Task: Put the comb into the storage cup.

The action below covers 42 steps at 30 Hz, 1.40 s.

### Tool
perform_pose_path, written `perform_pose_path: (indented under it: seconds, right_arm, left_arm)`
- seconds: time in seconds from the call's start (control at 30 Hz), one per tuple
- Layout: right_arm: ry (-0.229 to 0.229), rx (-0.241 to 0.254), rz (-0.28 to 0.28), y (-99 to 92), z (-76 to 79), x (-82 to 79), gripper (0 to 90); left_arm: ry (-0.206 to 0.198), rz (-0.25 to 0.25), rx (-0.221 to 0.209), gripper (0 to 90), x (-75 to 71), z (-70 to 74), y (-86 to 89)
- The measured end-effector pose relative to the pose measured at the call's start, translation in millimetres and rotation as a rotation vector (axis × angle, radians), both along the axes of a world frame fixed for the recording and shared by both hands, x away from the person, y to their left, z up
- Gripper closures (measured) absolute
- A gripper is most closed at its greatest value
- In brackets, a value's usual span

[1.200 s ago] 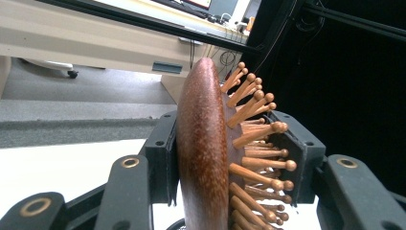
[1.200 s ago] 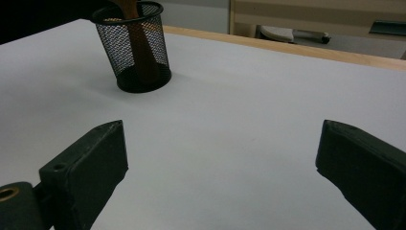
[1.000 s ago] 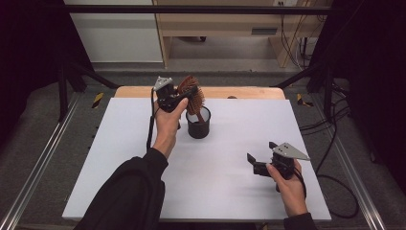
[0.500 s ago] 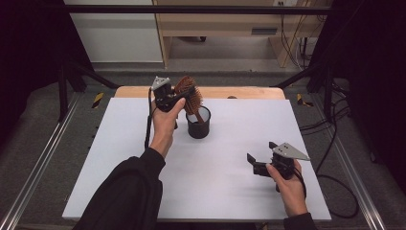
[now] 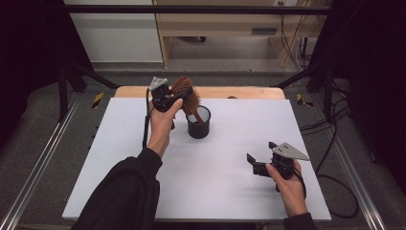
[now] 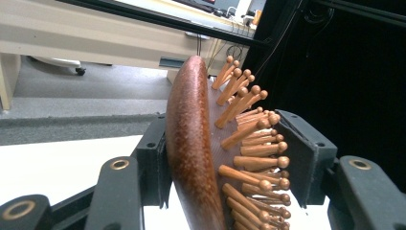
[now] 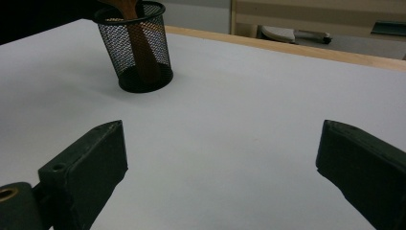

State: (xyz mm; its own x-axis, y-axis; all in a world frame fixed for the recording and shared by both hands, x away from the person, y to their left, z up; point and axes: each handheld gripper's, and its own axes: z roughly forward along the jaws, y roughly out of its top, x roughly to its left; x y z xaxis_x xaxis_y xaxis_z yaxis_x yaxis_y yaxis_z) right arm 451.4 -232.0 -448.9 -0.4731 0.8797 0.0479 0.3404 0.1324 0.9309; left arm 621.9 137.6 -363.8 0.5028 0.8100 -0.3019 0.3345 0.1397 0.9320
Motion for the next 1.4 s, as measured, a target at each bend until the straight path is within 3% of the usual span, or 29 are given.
perform_pose_path:
  seconds: [0.73,1.4]
  right_arm:
    - [0.003,-0.001,0.005,0.9,-0.4,0.1,3.7]
    - [-0.001,-0.01,0.022,3.3,-0.9,0.1,3.7]
  left_arm:
    - [0.04,0.025,-0.021,40.4,5.0,-6.8,10.4]
    - [0.035,0.02,-0.007,39.1,6.6,-8.7,12.4]
